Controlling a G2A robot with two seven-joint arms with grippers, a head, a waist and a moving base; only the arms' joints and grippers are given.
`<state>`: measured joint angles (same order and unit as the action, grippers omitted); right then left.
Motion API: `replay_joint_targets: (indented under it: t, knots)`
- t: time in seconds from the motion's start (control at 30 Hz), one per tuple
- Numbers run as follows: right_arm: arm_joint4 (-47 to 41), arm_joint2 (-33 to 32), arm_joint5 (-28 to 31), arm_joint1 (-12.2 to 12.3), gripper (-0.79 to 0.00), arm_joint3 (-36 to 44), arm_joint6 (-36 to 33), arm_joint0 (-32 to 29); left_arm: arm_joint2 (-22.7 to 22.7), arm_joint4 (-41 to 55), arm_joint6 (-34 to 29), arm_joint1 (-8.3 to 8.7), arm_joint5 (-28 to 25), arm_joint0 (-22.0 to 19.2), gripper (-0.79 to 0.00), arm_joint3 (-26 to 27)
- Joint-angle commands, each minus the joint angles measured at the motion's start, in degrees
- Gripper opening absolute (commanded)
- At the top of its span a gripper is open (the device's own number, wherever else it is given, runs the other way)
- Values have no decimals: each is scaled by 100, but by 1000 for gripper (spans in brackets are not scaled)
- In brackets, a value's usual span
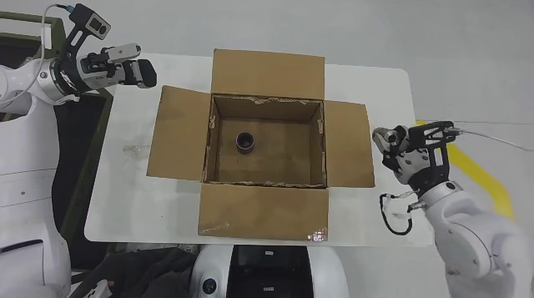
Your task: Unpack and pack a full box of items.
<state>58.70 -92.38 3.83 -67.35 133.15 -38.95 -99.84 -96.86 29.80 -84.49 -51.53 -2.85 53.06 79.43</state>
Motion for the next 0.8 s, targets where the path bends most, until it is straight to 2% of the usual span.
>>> replay_joint_targets:
  t: [0.0,0.4,0.77]
  knots:
    - [75,199,42,2,-785,-19,-105,230,0,0,0,0,0,0,0,0]
    - [380,1633,117,-59,-785,-588,-797,1690,0,0,0,0,0,0,0,0]
    - [375,2765,-89,-218,-785,-1520,-981,2739,0,0,0,0,0,0,0,0]
